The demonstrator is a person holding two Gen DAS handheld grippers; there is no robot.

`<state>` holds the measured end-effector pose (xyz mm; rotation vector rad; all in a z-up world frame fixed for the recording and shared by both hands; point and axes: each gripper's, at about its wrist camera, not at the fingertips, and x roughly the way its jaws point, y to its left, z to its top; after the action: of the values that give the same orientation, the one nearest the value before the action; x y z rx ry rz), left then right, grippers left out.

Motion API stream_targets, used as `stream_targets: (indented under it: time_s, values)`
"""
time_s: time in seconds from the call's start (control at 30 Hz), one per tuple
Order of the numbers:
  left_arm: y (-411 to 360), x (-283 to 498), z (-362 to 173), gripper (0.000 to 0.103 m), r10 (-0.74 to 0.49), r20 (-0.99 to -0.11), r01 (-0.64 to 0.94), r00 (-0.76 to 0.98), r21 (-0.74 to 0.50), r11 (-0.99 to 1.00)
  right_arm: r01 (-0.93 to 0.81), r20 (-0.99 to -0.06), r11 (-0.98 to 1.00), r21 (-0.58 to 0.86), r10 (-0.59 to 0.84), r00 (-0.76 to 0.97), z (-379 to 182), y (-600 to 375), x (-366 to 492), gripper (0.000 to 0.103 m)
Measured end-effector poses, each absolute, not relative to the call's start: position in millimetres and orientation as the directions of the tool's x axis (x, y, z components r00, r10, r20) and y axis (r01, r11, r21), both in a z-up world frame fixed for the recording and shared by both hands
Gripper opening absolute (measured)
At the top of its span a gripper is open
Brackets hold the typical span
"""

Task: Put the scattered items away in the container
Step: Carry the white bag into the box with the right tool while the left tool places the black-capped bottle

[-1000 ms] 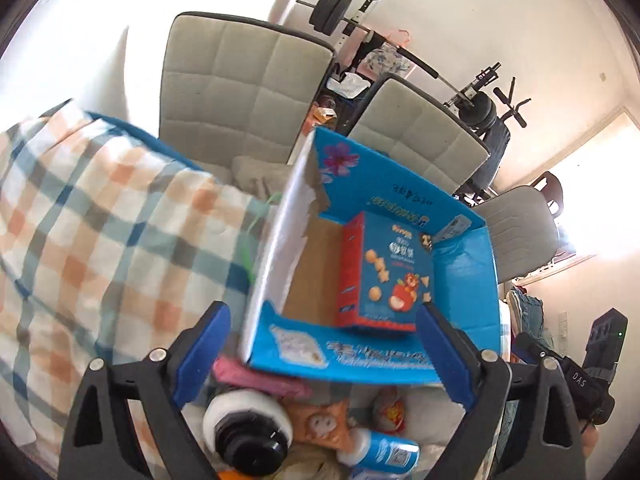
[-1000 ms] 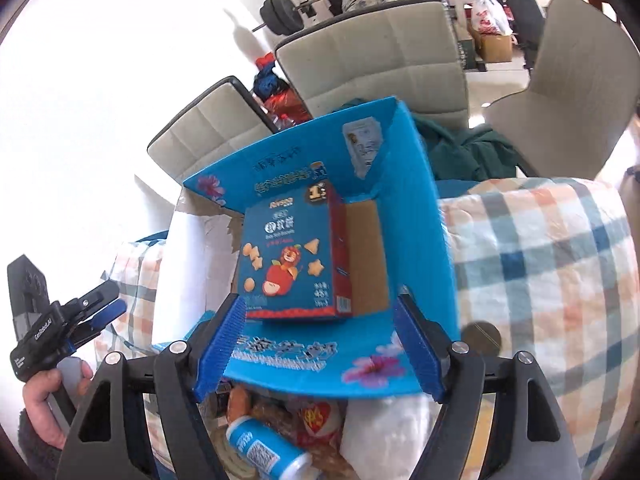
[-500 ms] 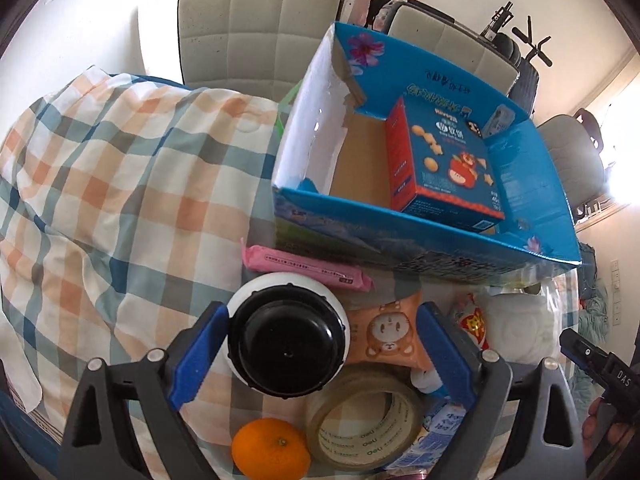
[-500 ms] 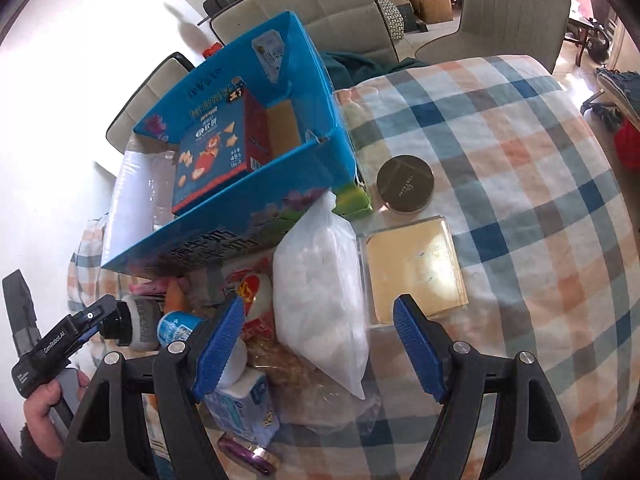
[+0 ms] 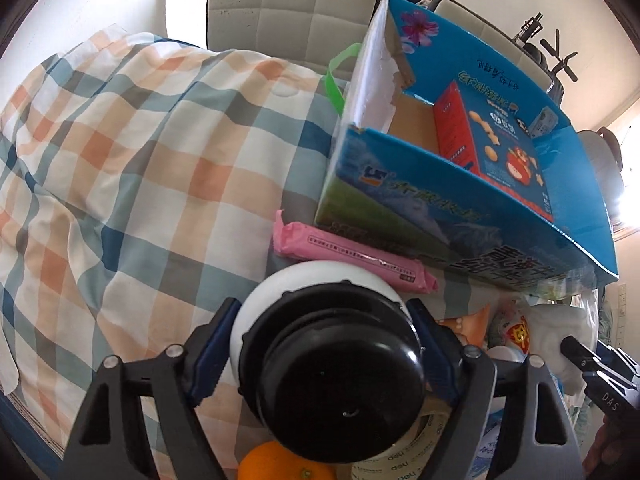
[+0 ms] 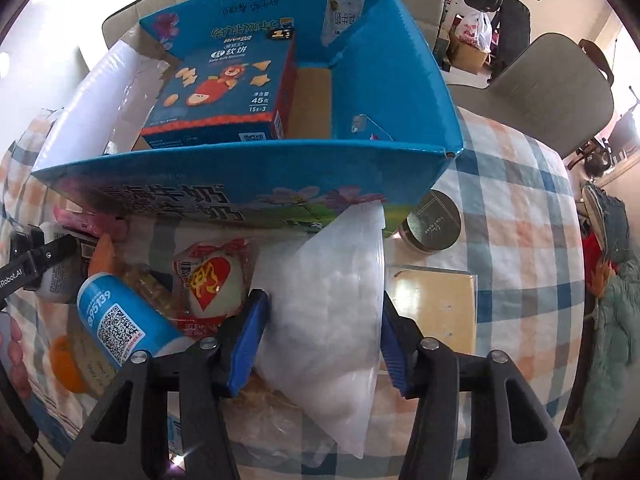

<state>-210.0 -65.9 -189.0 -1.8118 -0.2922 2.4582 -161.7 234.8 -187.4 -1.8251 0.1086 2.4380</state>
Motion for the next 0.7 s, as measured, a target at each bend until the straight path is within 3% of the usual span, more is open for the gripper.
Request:
stream_targets:
  time_s: [0.13, 0.7]
  values:
    - [-74.2, -197.1, -174.6, 0.083, 0.192, -0.925, 0.066, -0.328, -0.225, -0.972, -0.152, -0.945, -0.988, 0.025, 0.026, -0.326, -177.6, 237.3, -148.2, 0.047]
    - [-72.3, -208.7, -54.3, 0.083, 0.339, -0.803, -0.011, -0.491, -0.384, -0.923, -0.149, -0.817, -0.986, 0.08, 0.021, -0.577, -59.5, 244.5, -116.4, 0.046]
